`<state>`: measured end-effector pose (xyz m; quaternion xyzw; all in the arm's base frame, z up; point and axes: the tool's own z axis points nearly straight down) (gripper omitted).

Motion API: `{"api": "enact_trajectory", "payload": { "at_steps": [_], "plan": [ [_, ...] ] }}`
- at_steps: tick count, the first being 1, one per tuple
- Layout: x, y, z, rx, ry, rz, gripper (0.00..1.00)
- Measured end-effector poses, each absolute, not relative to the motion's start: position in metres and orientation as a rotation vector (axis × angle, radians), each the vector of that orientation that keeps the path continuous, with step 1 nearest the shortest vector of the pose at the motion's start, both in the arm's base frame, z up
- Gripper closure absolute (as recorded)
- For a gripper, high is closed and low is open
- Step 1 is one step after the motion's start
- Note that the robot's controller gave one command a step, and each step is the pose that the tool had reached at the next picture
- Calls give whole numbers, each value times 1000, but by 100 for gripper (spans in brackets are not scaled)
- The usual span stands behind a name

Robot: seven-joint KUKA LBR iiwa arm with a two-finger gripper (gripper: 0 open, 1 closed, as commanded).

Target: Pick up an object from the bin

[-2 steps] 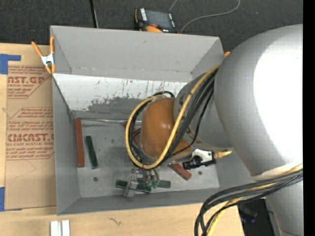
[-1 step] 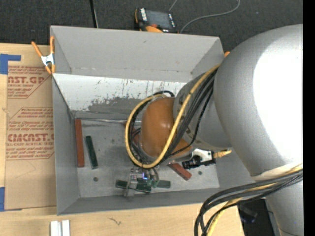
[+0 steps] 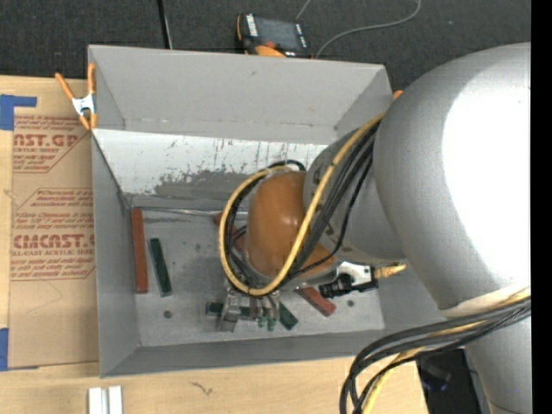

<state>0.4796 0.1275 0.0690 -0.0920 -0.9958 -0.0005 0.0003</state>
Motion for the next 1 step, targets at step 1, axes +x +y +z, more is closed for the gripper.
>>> {"api": "enact_trajectory", "payload": {
  "at_steps": [1],
  "plan": [
    [481, 128, 138, -288, -3133, -5, 100]
  ]
}}
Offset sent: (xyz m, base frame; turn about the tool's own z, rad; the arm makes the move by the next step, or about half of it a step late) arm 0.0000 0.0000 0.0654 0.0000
